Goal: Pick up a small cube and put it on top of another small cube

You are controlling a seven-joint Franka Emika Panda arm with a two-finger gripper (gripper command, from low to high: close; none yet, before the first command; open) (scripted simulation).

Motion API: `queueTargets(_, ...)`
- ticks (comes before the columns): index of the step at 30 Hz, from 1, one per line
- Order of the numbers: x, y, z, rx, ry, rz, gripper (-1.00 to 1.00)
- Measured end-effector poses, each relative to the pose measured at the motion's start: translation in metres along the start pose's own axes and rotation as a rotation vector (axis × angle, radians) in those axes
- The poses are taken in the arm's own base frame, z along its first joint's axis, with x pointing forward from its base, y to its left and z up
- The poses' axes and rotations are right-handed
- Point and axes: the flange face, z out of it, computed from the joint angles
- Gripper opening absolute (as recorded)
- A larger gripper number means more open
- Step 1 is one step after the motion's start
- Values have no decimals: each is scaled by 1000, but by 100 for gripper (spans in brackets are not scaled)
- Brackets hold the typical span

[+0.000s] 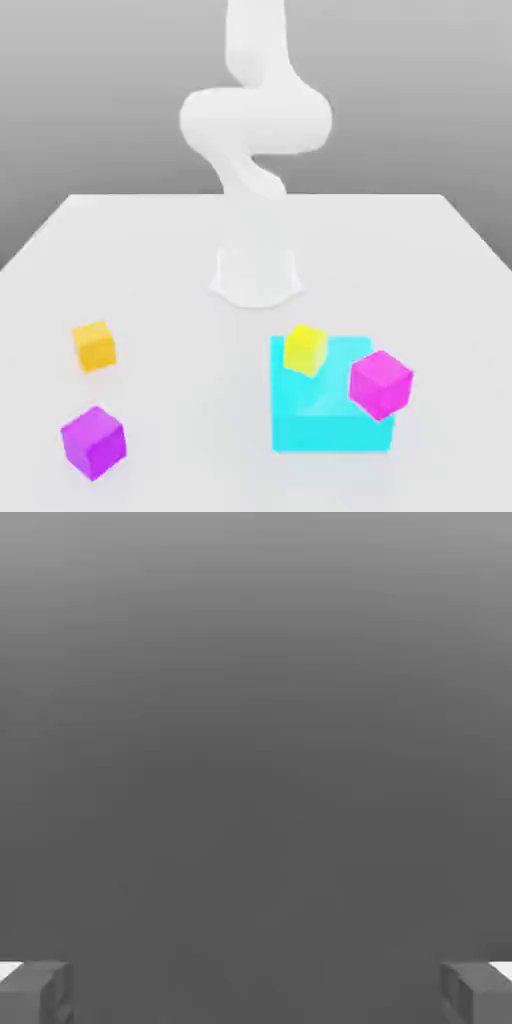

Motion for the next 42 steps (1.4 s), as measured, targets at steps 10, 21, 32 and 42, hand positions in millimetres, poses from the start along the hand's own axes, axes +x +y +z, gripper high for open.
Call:
queueTargets(10, 20, 96, 193, -255, -148, 226, 0)
queueTargets(21, -17, 272, 341, -555, -265, 493, 0)
queueTargets(32, -77, 368, 421, -671, -306, 574, -100)
queueTargets(42, -56, 342, 384, -670, -308, 571, -100)
